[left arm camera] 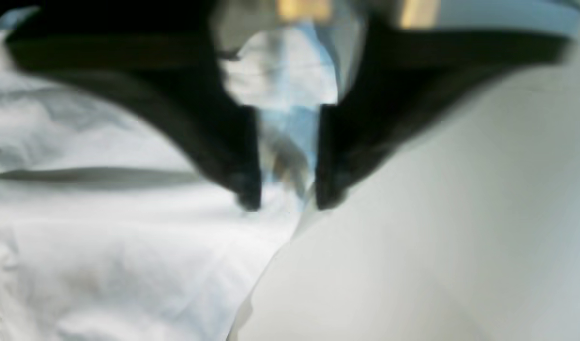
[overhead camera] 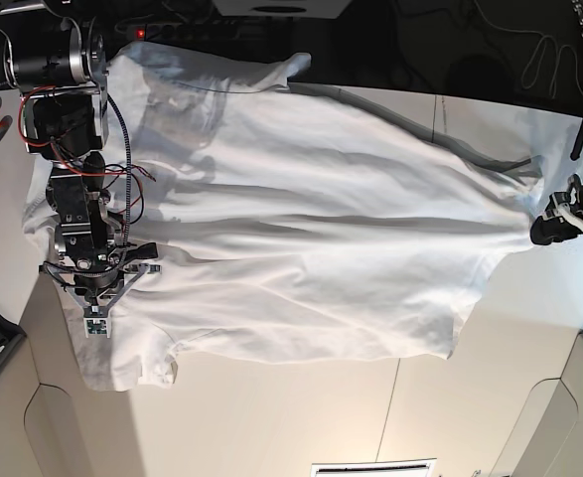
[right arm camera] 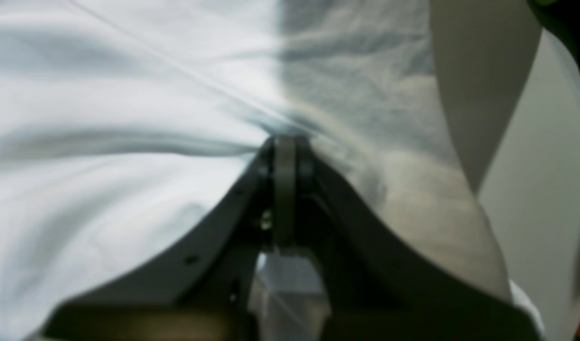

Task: Layout the t-shirt on the table in an organized manner, then fold the t-shirt properly
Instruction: 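Move both grippers onto the shirt body and smooth it flat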

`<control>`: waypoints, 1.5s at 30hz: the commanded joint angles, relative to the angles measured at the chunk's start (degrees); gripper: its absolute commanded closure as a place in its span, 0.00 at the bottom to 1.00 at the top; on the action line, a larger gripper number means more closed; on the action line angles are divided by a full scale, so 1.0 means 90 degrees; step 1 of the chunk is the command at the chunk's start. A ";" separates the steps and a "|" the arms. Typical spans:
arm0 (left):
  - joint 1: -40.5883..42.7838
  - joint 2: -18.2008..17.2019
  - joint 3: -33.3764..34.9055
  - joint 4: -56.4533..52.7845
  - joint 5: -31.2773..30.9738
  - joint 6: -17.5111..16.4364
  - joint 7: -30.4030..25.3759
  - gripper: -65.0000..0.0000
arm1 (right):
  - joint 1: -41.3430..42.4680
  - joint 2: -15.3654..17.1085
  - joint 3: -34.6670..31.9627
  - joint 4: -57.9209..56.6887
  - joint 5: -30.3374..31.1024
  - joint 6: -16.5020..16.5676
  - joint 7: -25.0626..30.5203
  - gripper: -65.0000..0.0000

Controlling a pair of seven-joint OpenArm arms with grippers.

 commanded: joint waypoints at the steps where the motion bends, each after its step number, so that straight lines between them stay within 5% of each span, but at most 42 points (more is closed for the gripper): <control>1: -0.0092 -0.0160 -0.0036 0.0083 -0.0119 -0.0101 -0.0095 0.58 | 0.0051 0.0066 0.0024 0.0080 0.0000 -0.0041 -0.0279 1.00; 2: -0.0092 -0.0163 -0.0036 0.0083 -0.0119 -0.0101 -0.0117 0.58 | 0.0053 0.0068 0.0024 0.0155 -0.0007 -0.0034 -0.0279 1.00; 5: -0.0092 -0.0160 -0.0036 0.0083 -0.0124 -0.0101 -0.0240 0.58 | 0.0061 0.0068 0.0024 0.0663 -0.0172 0.0177 -0.0432 0.75; 7: -0.0095 -0.0160 -0.0036 0.0083 -0.0177 -0.0101 -0.0240 0.58 | 0.0070 0.0070 0.0024 0.1190 -0.0187 0.0197 -0.0736 0.67; 12: -0.0095 -0.0160 -0.0036 0.0083 -0.0372 -0.0101 -0.0248 0.58 | 0.0068 0.0068 0.0024 0.2708 -0.0189 0.0199 -0.1654 0.68; 15: -0.0114 -0.0160 -0.0036 0.0083 -0.0585 -0.0101 -0.0340 0.59 | 0.0029 0.0068 0.0024 0.3507 -0.0454 0.0194 -0.2353 0.89; 16: -0.0114 -0.0158 -0.0036 0.0083 -0.0709 -0.0101 -0.0393 0.64 | 0.0012 0.0068 0.0024 0.3745 -0.0634 0.0175 -0.2577 1.00; 18: -0.0182 -0.0121 -0.0036 0.0085 -0.0879 -0.0101 -0.0430 0.88 | -0.0044 0.0070 0.0027 0.4116 -0.0930 0.0010 -0.2929 1.00; 19: -0.0236 -0.0085 -0.0036 0.0085 -0.0896 -0.0101 -0.0430 1.00 | -0.0112 0.0066 0.0027 0.4257 -0.1010 -0.0083 -0.2941 1.00; 24: -0.0709 0.0160 0.0250 0.0085 -0.0733 -0.0101 -0.0420 1.00 | -0.0748 0.0063 0.0024 0.4403 -0.0964 -0.0044 -0.2914 1.00; 31: -0.1654 0.0398 0.2093 0.0085 0.0301 -0.0101 -0.0619 1.00 | -0.1666 0.0068 0.0027 0.4396 -0.0969 0.0012 -0.2441 1.00; 40: -0.2518 0.1137 0.3398 0.0083 0.2103 -0.0101 -0.1202 1.00 | -0.1173 0.0068 0.0131 0.3485 -0.0430 0.0112 -0.1928 1.00; 45: -0.2560 0.1382 0.3915 0.0027 0.3096 0.0726 -0.1814 1.00 | -0.0342 0.0066 0.0131 0.1540 -0.0160 0.0605 -0.1523 1.00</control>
